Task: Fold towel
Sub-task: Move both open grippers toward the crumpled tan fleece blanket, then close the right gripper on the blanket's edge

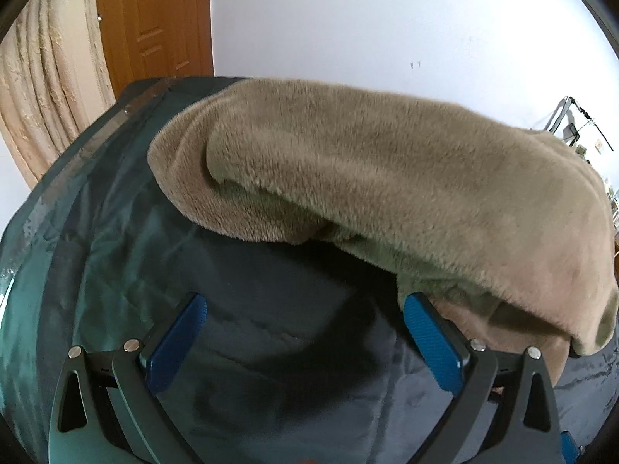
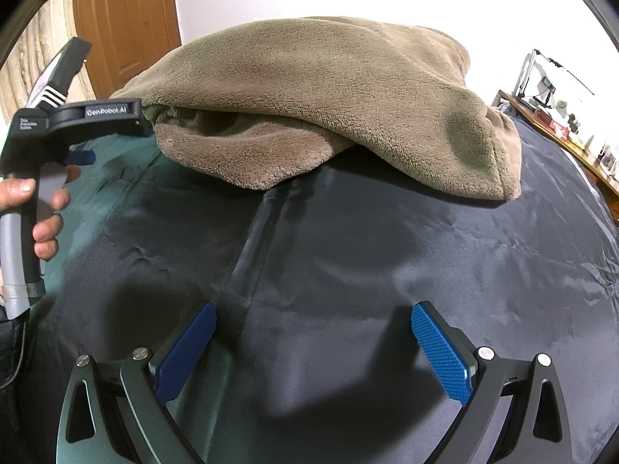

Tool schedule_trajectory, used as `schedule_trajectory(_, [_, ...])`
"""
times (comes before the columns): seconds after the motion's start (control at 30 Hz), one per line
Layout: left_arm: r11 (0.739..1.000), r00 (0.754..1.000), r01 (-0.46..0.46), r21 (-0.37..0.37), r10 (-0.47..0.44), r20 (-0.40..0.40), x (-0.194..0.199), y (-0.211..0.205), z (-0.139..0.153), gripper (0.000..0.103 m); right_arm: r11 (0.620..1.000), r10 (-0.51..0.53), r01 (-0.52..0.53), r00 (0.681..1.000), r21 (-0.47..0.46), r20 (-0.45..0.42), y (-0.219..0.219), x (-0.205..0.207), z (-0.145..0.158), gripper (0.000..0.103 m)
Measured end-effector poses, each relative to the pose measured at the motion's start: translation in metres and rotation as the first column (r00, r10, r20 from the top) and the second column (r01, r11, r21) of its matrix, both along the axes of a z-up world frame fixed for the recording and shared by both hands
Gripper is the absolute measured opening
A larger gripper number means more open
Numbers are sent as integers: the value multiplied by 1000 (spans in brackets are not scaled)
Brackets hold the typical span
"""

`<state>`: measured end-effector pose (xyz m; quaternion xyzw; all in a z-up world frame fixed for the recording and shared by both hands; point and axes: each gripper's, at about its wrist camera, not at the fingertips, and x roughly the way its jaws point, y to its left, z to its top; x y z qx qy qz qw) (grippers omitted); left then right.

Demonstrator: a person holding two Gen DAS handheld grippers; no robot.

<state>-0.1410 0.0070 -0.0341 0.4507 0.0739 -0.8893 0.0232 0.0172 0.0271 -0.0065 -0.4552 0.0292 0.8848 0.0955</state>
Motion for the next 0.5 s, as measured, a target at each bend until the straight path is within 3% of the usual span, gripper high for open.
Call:
schedule_trajectory(0.2, [999, 1000, -17, -30, 17, -2, -3, -7, -10, 102, 999, 23, -22, 1000, -29, 21, 15, -5, 10, 103])
schedule_trajectory(0.33, [996, 1000, -25, -87, 24, -5, 5, 9, -8, 102, 1000, -10, 11, 996, 6, -88, 33, -11, 54, 103])
schedule_trajectory(0.5, [994, 1000, -25, -102, 25, -4, 6, 11, -8, 102, 990, 39, -10, 978, 142, -207, 42, -51, 108, 103])
